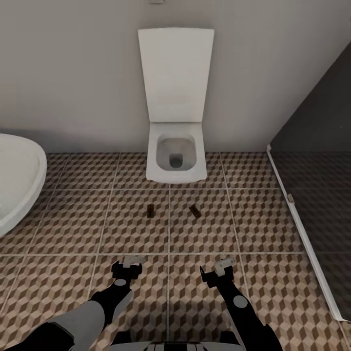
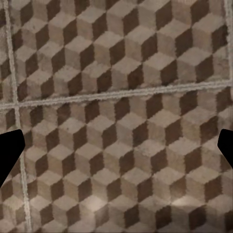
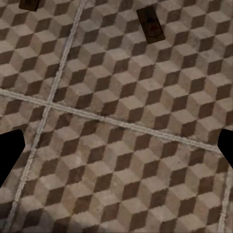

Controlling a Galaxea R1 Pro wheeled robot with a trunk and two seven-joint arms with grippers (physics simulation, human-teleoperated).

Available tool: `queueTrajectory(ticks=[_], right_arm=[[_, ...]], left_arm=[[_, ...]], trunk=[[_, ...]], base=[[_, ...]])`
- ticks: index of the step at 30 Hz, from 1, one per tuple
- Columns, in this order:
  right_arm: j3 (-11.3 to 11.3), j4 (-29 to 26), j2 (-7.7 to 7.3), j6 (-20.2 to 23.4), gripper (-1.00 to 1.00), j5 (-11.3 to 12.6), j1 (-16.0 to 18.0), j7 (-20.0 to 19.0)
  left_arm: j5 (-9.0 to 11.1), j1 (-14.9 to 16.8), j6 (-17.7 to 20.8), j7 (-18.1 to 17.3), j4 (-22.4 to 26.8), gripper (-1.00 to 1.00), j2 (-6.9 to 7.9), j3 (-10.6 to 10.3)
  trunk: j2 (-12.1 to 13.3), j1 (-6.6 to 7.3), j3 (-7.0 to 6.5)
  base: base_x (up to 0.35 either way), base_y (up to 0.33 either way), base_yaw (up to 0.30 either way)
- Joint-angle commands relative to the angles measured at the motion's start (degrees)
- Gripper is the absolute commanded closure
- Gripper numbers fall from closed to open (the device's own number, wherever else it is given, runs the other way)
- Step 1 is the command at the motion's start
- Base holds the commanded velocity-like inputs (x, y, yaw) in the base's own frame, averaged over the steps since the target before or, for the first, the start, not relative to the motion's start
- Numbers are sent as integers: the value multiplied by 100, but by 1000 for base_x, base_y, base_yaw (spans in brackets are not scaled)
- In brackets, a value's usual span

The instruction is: Take the four mousetraps from the cabinet in the bathroom and place them on the bathroom floor. Make sure all four end up on the same floor surface, and ensure that at least two of them are either under or directly next to the same bathroom sink.

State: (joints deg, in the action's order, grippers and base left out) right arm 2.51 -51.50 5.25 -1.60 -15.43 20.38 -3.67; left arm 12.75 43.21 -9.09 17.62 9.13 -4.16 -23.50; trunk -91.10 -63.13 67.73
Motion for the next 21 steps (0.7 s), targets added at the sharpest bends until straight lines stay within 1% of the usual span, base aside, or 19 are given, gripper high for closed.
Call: queueTrajectory(ticks=[1, 21], right_arm=[[-13, 2, 3, -15, -100, -51, 1, -20], [-10, 9, 1, -24, -100, -52, 1, -20]], left_arm=[[57, 3, -23, 23, -6, -100, 1, -50], [60, 3, -23, 30, -61, -100, 19, -50]], trunk=[[40, 23, -16], [842, 462, -375]], base=[[0, 0, 0], [0, 0, 0]])
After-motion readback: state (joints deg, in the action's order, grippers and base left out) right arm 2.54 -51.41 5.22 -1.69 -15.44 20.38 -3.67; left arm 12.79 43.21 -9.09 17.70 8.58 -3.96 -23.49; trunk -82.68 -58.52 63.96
